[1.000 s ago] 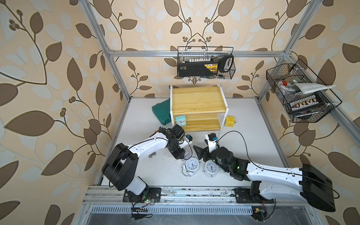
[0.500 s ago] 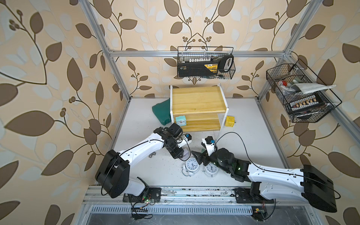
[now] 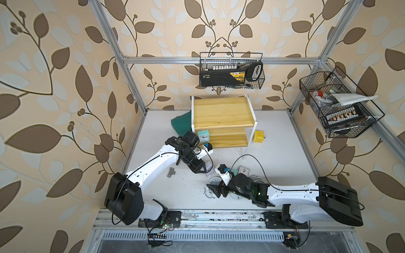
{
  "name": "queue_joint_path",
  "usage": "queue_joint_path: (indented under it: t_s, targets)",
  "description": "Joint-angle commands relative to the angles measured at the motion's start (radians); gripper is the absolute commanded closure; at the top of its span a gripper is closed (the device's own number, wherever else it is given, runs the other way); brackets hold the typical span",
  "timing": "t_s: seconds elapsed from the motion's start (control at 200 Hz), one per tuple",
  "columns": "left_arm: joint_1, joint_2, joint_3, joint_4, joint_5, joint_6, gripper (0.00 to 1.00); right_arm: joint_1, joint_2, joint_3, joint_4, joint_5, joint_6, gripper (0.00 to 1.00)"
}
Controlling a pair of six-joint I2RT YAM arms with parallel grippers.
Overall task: Place the alarm clocks on the shelf by style
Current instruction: Pick up the alarm from the center of the board.
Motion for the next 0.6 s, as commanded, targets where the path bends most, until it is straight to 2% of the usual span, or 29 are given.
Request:
queue_joint_path:
  t_s: [0.0, 0.325, 0.595]
  targets:
    - [0.009, -0.032, 0.031, -0.04, 0.087, 0.009, 0.75, 0.01, 0.032, 0.03, 0.071, 0.044, -0.025, 0.09]
    - [0.009, -0.033, 0.02, -0.054, 0.135, 0.023, 0.75, 0.012, 0.082, 0.049, 0.13, 0.141, -0.026, 0.1]
    - [0.01, -0.038, 0.009, -0.054, 0.143, 0.026, 0.75, 0.011, 0.123, 0.071, 0.164, 0.147, -0.038, 0.16]
